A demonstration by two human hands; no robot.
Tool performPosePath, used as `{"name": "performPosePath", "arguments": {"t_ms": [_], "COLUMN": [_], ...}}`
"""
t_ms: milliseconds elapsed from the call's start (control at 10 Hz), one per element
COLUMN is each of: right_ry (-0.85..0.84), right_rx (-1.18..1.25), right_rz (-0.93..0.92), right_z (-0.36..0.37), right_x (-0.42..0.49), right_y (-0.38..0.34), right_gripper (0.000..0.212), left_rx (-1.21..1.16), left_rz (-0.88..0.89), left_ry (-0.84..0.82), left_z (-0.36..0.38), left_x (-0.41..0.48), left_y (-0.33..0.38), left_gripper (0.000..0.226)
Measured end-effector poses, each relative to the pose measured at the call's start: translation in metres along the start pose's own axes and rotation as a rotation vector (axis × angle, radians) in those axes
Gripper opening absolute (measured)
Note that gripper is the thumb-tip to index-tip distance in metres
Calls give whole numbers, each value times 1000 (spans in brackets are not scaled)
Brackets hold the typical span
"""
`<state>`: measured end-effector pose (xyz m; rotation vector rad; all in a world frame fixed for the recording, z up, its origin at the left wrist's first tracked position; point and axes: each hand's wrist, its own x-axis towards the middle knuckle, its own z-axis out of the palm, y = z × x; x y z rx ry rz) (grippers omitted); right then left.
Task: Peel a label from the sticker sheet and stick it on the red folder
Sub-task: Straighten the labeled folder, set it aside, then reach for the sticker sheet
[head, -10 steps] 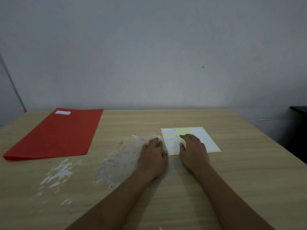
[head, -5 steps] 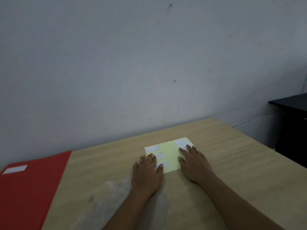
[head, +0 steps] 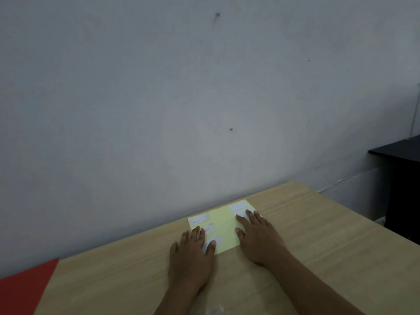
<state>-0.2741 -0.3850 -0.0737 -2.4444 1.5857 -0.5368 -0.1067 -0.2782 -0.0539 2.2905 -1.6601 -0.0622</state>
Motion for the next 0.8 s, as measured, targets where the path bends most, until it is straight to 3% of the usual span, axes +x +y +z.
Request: {"name": "performPosePath", "arguments": {"t_ms": [200,500,600,800], "right_ry": [39,146,130,32], "right_rx": [-50,-15,-26,37], "right_rz": [-22,-91,-109,-173], "right_z": [9,-11,-12,-7], "right_x": [2,-18,-32,-101], "right_y": [3,-16,-29,-92], "right_gripper": [56,48,47,53], "left_rx": [-36,-483,-474,-199], "left_rz": [6,11,43,84], "left_ry": [25,93,50,12], "left_z": [4,-22,-33,-42], "left_x": [-3,-19,-35,-104], "left_y": [-2,-12,-23,-56], "left_gripper": [63,52,53,59]}}
